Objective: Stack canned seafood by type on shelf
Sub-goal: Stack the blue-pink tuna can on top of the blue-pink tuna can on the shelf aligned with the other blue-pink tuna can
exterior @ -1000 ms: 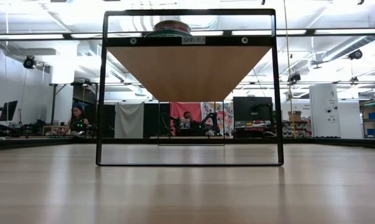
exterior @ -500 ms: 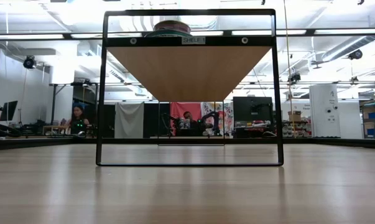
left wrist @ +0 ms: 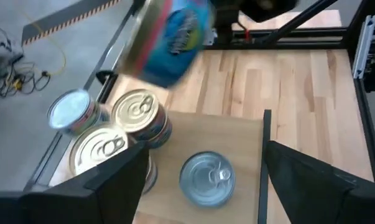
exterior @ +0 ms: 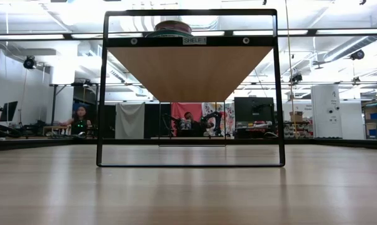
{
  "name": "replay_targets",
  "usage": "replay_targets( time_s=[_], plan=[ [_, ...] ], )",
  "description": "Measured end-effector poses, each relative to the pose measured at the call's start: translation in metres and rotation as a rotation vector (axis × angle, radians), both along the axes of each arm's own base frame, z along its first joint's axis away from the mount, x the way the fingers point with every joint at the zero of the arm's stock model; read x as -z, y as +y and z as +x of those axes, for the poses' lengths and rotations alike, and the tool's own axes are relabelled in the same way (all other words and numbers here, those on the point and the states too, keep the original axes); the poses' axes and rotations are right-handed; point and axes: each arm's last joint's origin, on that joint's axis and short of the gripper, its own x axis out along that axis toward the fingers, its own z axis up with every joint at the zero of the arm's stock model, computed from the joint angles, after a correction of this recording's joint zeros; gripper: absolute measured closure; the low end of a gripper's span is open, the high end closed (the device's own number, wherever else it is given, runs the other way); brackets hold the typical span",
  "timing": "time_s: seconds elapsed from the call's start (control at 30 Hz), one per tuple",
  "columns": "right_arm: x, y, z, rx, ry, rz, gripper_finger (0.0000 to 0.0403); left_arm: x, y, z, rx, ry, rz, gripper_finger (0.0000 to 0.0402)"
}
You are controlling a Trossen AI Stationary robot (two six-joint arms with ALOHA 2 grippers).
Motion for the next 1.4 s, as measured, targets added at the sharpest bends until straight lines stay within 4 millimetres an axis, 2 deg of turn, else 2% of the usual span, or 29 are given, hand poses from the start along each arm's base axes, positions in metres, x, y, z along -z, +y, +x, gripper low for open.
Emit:
replay_targets(
  time_s=[0.1, 0.2, 0.43, 0.83, 1.4],
  plan=[
    [0.012, -0.008, -0.001, 0.147, 0.107, -0.157, 0.0216, -0.002, 0.002, -0.004, -0.010, 0.012, 0.001, 0.0115],
    [0.025, -0.012, 0.002, 0.197, 0.213, -0.240, 0.0216, -0.004, 0.004, -0.007, -0.029, 0.012, 0.026, 0.0129],
    [0.049, -0.028, 0.011, 0.293, 0.296, -0.186, 0.0216, -0.005, 0.009, -0.011, -0.083, 0.019, 0.125, 0.0152],
    [0.073, -0.058, 0.019, 0.333, 0.339, -0.108, 0.0216, -0.003, 0.010, -0.013, -0.080, 0.048, 0.169, 0.0169],
    [0.083, -0.062, 0.024, 0.313, 0.332, -0.077, 0.0216, -0.002, 0.011, -0.015, -0.081, 0.072, 0.191, 0.0169]
  ],
)
